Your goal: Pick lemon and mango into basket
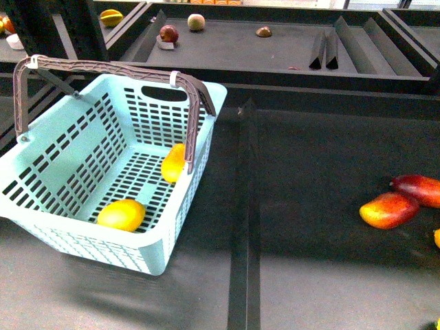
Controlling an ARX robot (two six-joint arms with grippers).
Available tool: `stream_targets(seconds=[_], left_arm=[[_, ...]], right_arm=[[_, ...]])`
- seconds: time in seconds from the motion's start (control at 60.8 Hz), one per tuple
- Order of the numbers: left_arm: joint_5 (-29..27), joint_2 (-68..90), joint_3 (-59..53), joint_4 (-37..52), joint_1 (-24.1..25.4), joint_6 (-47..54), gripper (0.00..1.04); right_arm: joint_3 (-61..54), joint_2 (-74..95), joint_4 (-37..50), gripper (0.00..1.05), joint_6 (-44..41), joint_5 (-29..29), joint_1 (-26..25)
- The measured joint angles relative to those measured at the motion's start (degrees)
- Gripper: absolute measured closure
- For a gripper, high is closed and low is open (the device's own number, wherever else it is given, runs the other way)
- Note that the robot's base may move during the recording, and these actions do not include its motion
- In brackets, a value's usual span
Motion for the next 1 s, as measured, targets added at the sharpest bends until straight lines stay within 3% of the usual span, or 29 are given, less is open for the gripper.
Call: stream_targets(seconds=[0.296,0.773,1.004], left_arm=[[0.0,0.0,0.0,0.0,0.0,0.0,1.01],[0.0,0.0,0.0,0.0,0.0,0.0,0.06],[0.0,0.0,0.0,0.0,0.0,0.1,0.07]], right_arm=[[0.0,0.0,0.0,0.09,0.0,0.0,0.0],[0.0,0.0,0.0,0.09,0.0,0.0,0.0],[0.0,0.0,0.0,0.09,0.0,0.0,0.0]])
